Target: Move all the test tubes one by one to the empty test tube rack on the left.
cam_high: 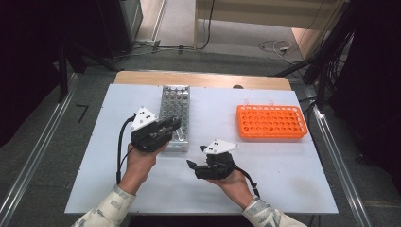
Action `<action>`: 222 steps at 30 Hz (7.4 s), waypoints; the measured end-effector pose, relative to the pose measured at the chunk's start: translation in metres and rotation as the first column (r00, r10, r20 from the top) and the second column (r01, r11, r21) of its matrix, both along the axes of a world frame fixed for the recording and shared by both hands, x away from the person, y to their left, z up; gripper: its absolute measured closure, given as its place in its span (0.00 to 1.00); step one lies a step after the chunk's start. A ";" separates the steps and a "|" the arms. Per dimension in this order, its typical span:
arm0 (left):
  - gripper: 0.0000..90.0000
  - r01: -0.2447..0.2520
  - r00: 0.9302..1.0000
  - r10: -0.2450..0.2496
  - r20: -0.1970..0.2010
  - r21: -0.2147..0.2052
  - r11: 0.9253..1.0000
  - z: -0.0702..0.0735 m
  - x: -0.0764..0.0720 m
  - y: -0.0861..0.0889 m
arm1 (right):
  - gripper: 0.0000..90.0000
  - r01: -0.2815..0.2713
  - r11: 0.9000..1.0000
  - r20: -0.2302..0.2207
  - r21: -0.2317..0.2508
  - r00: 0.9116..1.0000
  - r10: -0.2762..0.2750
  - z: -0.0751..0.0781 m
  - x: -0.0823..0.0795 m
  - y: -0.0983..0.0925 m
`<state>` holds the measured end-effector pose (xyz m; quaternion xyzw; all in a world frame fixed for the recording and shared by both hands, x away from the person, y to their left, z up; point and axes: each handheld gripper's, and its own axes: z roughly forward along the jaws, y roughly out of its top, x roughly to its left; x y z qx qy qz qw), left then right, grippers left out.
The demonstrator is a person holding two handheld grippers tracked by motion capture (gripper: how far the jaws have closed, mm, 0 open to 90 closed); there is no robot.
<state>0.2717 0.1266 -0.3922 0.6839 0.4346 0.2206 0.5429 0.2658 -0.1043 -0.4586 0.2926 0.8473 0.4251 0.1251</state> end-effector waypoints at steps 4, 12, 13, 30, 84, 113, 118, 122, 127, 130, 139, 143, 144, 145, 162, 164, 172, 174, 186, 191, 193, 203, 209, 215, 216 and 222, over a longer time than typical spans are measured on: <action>0.84 -0.031 1.000 0.031 0.001 0.006 1.000 0.001 0.004 0.008 | 0.33 0.003 1.000 0.000 0.004 1.000 -0.003 0.000 0.001 -0.001; 0.84 -0.098 0.995 0.098 0.004 0.009 0.995 0.000 0.012 0.023 | 0.33 0.000 1.000 0.008 0.004 1.000 0.000 0.001 0.000 -0.002; 0.84 -0.103 0.995 0.103 0.005 0.010 0.995 0.000 0.013 0.024 | 0.33 0.000 1.000 0.005 0.004 1.000 0.000 0.001 0.000 -0.002; 0.84 -0.174 0.985 0.174 -0.007 0.056 0.983 -0.010 0.020 0.036 | 0.33 0.006 1.000 0.000 0.009 1.000 -0.006 0.002 0.000 -0.003; 0.50 -0.179 0.982 0.186 -0.038 0.133 0.975 -0.039 0.009 0.024 | 0.33 0.048 0.999 0.011 0.016 0.999 -0.048 0.008 0.008 -0.020; 0.04 -0.187 0.977 0.188 -0.096 0.019 0.982 -0.039 0.007 0.035 | 0.33 0.363 0.931 0.040 0.035 0.931 -0.364 0.020 0.067 -0.109; 0.04 -0.196 0.976 0.200 -0.088 0.052 0.979 -0.040 0.007 0.036 | 0.33 0.407 0.912 0.032 0.046 0.912 -0.409 0.019 0.075 -0.123; 0.07 -0.213 0.973 0.218 -0.080 0.069 0.975 -0.040 0.006 0.036 | 0.33 0.442 0.896 0.043 0.046 0.895 -0.444 0.019 0.080 -0.133; 0.07 -0.228 0.970 0.233 -0.068 0.078 0.971 -0.041 0.005 0.035 | 0.34 0.484 0.874 0.040 0.039 0.874 -0.485 0.016 0.089 -0.141; 0.07 -0.232 0.969 0.237 -0.072 0.082 0.969 -0.041 0.006 0.036 | 0.34 0.503 0.863 0.051 0.038 0.862 -0.504 0.014 0.095 -0.144; 0.07 -0.244 0.966 0.248 -0.069 0.072 0.967 -0.042 0.005 0.037 | 0.41 0.544 0.839 0.070 0.029 0.836 -0.544 0.007 0.114 -0.149; 0.07 -0.248 0.965 0.253 -0.072 0.071 0.966 -0.042 0.005 0.037 | 0.47 0.548 0.836 0.087 0.014 0.833 -0.547 0.006 0.122 -0.149; 0.07 -0.246 0.965 0.251 -0.072 0.074 0.966 -0.042 0.005 0.037 | 0.49 0.547 0.837 0.094 0.010 0.833 -0.546 0.006 0.124 -0.149; 0.07 -0.245 0.965 0.250 -0.072 0.077 0.967 -0.043 0.005 0.037 | 0.50 0.551 0.835 0.095 0.003 0.831 -0.548 0.005 0.125 -0.148; 0.07 -0.243 0.966 0.248 -0.076 0.074 0.967 -0.044 0.006 0.037 | 0.77 0.552 0.834 0.121 -0.020 0.829 -0.546 -0.006 0.139 -0.147; 0.07 -0.243 0.966 0.248 -0.076 0.075 0.967 -0.044 0.006 0.037 | 0.79 0.550 0.835 0.122 -0.019 0.830 -0.544 -0.006 0.139 -0.147; 0.07 -0.240 0.967 0.245 -0.076 0.070 0.968 -0.044 0.006 0.038 | 0.81 0.555 0.832 0.129 -0.005 0.826 -0.549 -0.003 0.137 -0.148; 0.07 -0.240 0.966 0.246 -0.078 0.070 0.968 -0.044 0.006 0.038 | 0.81 0.555 0.832 0.135 0.003 0.824 -0.550 -0.001 0.136 -0.149; 0.07 -0.242 0.966 0.247 -0.074 0.064 0.968 -0.043 0.006 0.039 | 0.81 0.554 0.832 0.166 0.035 0.818 -0.551 0.017 0.128 -0.151; 0.07 -0.245 0.965 0.250 -0.075 0.067 0.967 -0.044 0.006 0.039 | 0.81 0.546 0.836 0.164 0.060 0.821 -0.548 0.025 0.121 -0.153; 0.07 -0.245 0.966 0.250 -0.074 0.066 0.967 -0.044 0.006 0.039 | 0.81 0.537 0.841 0.156 0.065 0.827 -0.540 0.028 0.117 -0.154; 0.07 -0.241 0.967 0.245 -0.067 0.065 0.968 -0.042 0.005 0.037 | 0.81 0.477 0.874 0.146 0.089 0.862 -0.485 0.040 0.099 -0.146; 0.07 -0.240 0.968 0.244 -0.065 0.064 0.969 -0.041 0.004 0.038 | 0.81 0.434 0.898 0.134 0.079 0.888 -0.441 0.040 0.092 -0.135; 0.07 -0.239 0.968 0.243 -0.069 0.055 0.969 -0.041 0.004 0.039 | 0.81 0.395 0.916 0.124 0.068 0.908 -0.400 0.040 0.086 -0.124; 0.07 -0.239 0.968 0.242 -0.069 0.055 0.969 -0.041 0.004 0.039 | 0.81 0.386 0.920 0.120 0.068 0.912 -0.392 0.039 0.085 -0.122; 0.07 -0.236 0.969 0.239 -0.068 0.050 0.970 -0.040 0.004 0.038 | 0.81 0.332 0.942 0.115 0.051 0.935 -0.336 0.037 0.079 -0.107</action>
